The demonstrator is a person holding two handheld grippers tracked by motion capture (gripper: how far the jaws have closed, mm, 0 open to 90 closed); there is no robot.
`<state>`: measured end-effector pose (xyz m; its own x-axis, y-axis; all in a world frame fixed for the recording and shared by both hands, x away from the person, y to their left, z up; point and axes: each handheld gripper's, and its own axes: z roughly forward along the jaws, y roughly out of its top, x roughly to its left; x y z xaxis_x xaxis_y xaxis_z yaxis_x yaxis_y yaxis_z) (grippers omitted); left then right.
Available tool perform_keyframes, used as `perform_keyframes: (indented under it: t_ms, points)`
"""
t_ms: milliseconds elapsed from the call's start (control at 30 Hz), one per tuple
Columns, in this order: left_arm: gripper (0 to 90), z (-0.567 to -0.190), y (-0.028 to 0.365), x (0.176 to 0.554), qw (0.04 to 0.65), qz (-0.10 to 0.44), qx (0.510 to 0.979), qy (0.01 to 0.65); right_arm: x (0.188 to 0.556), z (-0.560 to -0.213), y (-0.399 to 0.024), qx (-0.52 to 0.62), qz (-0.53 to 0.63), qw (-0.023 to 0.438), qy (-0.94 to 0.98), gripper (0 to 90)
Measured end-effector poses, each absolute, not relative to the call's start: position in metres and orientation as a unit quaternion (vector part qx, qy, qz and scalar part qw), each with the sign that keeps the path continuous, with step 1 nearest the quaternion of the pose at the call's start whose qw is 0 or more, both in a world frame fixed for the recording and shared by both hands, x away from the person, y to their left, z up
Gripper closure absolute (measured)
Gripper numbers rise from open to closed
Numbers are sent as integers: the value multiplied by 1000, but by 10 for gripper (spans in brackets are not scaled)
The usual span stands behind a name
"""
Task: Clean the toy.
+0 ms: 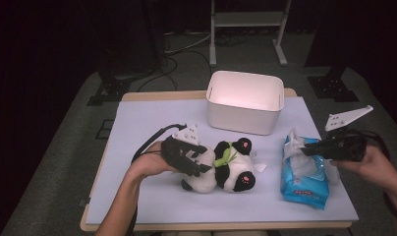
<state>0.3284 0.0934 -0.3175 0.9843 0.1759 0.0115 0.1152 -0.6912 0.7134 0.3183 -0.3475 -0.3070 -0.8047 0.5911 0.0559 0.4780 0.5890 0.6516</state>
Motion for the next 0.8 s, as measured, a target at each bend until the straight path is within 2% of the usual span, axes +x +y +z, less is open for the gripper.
perform_keyframes:
  t_ms: [367,800]
  points:
    - [359,-323,99,329,381,36,919,90,332,-364,-370,364,295,48,882,814]
    - [338,-328,103,328,377,35,921,94,325,-345,-369,353,315,64,879,703]
